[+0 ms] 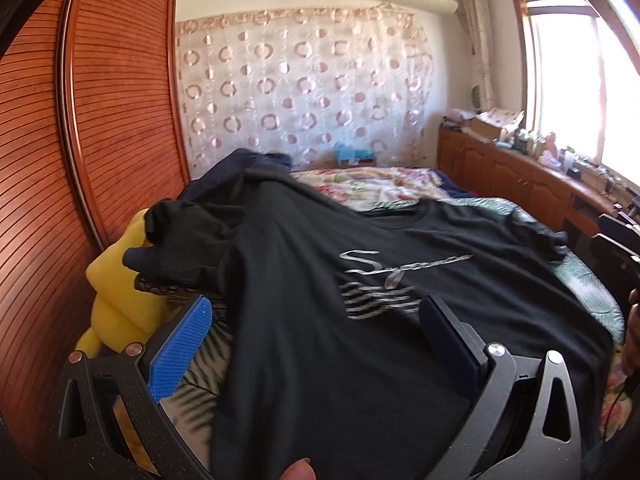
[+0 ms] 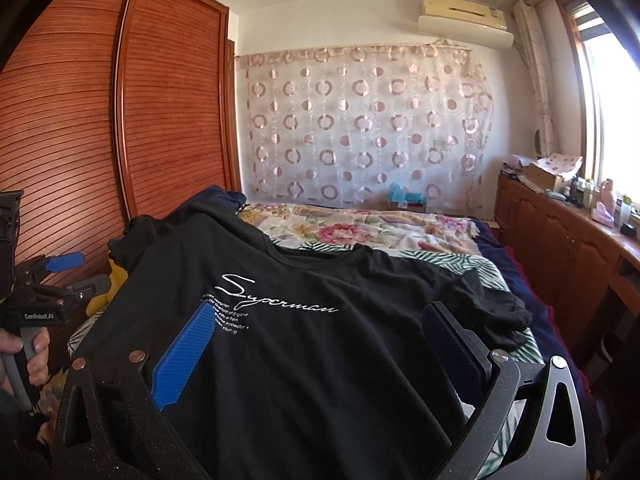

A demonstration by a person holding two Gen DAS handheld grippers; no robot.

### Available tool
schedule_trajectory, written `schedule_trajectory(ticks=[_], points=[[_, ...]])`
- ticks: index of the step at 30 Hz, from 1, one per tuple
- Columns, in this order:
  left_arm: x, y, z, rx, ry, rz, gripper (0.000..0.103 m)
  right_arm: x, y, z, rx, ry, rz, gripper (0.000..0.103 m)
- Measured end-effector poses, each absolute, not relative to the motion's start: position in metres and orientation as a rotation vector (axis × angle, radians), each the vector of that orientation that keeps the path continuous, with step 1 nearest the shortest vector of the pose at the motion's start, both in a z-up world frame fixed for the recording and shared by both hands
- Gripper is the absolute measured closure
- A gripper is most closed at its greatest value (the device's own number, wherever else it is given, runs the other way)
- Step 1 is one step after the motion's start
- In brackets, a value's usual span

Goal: Fold small clothes
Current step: 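Reach the left tool to the shirt side by the yellow plush and grasp it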

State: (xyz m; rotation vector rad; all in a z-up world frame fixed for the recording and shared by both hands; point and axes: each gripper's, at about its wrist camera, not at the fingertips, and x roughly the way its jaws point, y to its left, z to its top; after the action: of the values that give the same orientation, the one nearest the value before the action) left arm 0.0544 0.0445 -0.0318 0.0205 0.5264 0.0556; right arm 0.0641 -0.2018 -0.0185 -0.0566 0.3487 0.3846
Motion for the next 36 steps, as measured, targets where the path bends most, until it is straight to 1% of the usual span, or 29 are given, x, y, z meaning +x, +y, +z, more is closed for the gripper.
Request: schedule_trajectory(ticks=[4, 17, 19, 20, 22, 23, 25, 27, 29, 36], points=[[0.071, 0.065, -0.031, 0.014, 0.538, 0.084, 0.000, 0.087, -0.197, -0.017, -0.061, 0.396, 0.452, 0.000], [0.124, 0.140, -0.006, 0.001, 0.578, 0.140, 0.000, 0.148, -0.216, -0.005, -0.069, 0.462, 0.569, 0.001], [0.136, 0.155, -0.003, -0.027, 0.584, 0.133, 0.005, 0.161, -0.217, -0.008, -0.062, 0.483, 0.583, 0.002], [0.141, 0.161, -0.001, -0.036, 0.590, 0.129, 0.008, 0.171, -0.213, -0.009, -0.063, 0.492, 0.591, 0.004], [0.156, 0.174, 0.000, -0.049, 0.605, 0.122, 0.021, 0.188, -0.211, -0.011, -0.067, 0.520, 0.608, 0.006], [0.162, 0.179, -0.001, -0.048, 0.614, 0.119, 0.025, 0.198, -0.206, -0.009, -0.076, 0.529, 0.608, 0.007], [0.177, 0.190, -0.004, -0.044, 0.643, 0.123, 0.041, 0.210, -0.206, -0.008, -0.084, 0.542, 0.617, 0.009], [0.192, 0.203, -0.011, -0.062, 0.680, 0.135, 0.047, 0.219, -0.203, -0.007, -0.085, 0.555, 0.622, 0.010], [0.202, 0.215, -0.018, -0.082, 0.714, 0.143, 0.050, 0.223, -0.198, -0.007, -0.088, 0.573, 0.625, 0.010], [0.220, 0.239, -0.046, -0.115, 0.793, 0.169, 0.050, 0.243, -0.190, -0.006, -0.106, 0.602, 0.630, 0.010]])
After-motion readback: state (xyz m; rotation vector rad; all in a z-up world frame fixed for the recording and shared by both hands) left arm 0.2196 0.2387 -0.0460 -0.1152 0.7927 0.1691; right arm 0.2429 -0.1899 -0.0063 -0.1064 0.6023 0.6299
